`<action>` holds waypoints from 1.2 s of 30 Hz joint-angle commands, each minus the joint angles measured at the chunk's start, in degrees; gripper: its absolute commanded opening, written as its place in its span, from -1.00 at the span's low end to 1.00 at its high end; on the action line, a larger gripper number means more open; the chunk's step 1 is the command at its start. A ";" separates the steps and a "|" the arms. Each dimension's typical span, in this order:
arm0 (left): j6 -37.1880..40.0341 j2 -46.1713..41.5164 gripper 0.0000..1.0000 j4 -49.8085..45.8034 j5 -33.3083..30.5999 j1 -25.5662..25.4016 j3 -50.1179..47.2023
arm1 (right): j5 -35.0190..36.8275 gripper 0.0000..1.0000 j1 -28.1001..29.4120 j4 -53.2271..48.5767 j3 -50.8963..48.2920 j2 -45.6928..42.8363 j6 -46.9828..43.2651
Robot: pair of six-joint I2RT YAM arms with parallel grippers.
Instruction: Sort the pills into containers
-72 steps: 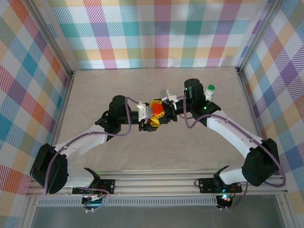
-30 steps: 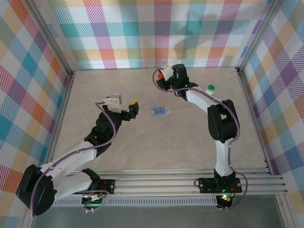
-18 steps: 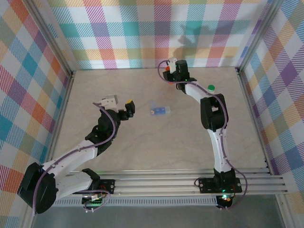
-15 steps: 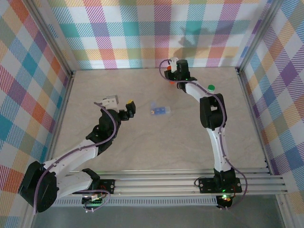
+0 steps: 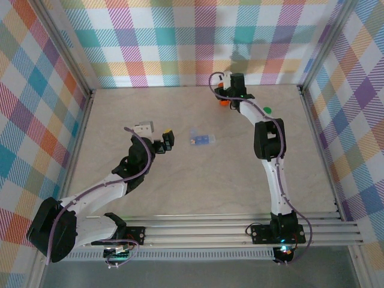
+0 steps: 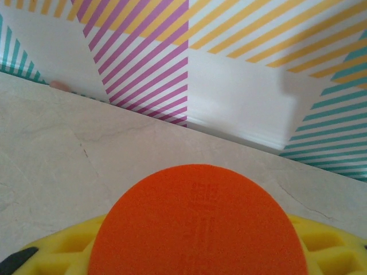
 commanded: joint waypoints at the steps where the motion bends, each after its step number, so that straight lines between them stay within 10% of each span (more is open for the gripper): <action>1: -0.64 0.85 0.99 0.09 0.13 0.59 1.88 | -2.62 0.28 -0.51 -1.83 0.95 0.08 -0.48; 6: -2.14 1.86 0.99 -0.95 -0.77 1.06 2.91 | -3.99 0.58 -0.74 -5.34 -0.09 -3.78 -1.00; 19: -18.53 13.61 0.99 -18.31 6.77 9.92 16.89 | 1.57 0.54 -0.69 -10.33 -30.77 -35.62 16.33; 22: -18.76 19.29 0.58 -21.86 11.89 10.57 22.44 | -4.82 0.49 -0.71 -11.20 -39.18 -41.18 21.27; 36: -21.06 46.23 0.16 -37.61 27.41 11.13 49.16 | -22.43 0.14 3.07 -8.15 -49.47 -36.90 24.30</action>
